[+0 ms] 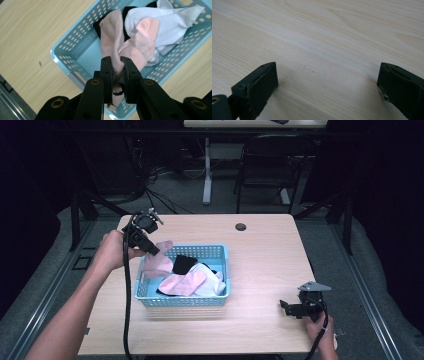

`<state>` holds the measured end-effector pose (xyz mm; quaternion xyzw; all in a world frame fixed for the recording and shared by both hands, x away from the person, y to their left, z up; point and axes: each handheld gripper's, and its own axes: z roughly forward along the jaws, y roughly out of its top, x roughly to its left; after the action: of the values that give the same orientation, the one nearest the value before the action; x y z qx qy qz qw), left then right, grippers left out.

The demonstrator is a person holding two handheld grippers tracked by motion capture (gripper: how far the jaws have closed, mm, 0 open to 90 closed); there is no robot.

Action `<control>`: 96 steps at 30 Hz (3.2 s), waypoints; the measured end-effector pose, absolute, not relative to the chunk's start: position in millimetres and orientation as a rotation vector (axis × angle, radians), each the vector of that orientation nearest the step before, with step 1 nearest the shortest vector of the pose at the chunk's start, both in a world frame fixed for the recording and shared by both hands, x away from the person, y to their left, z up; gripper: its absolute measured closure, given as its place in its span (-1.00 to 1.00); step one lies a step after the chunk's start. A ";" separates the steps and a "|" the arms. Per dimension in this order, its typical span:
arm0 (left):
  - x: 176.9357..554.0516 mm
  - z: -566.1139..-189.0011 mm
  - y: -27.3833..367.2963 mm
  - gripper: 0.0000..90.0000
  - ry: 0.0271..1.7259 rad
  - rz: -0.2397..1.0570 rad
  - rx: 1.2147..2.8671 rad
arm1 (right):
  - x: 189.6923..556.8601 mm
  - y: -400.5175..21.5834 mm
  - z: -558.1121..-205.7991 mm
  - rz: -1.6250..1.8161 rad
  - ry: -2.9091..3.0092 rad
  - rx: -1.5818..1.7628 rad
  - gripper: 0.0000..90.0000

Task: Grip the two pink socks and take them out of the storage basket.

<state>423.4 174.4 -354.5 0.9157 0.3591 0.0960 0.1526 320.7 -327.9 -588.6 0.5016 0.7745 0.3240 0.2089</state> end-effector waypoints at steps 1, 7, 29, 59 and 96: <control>423.4 -351.2 176.5 0.79 1.031 0.280 2.621 | 320.7 -327.8 -588.8 0.903 2.152 1.396 -0.94; 421.8 -335.6 188.7 0.80 1.057 0.311 2.604 | 320.7 -327.9 -588.7 0.902 2.154 1.395 -0.94; 412.4 -321.2 252.0 0.82 1.236 0.393 2.537 | 320.7 -327.9 -588.7 0.901 2.154 1.395 -0.94; 429.3 -402.9 318.1 0.83 1.504 0.303 2.504 | 320.6 -327.5 -589.0 0.905 2.148 1.398 -0.94; 453.0 -494.5 318.7 0.83 1.621 0.146 2.461 | 320.5 -327.5 -589.0 0.909 2.149 1.399 -0.94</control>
<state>453.0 318.7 -494.5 0.8303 0.5469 0.0491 0.0953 320.5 -327.5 -589.0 0.5030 0.7724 0.3266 0.2090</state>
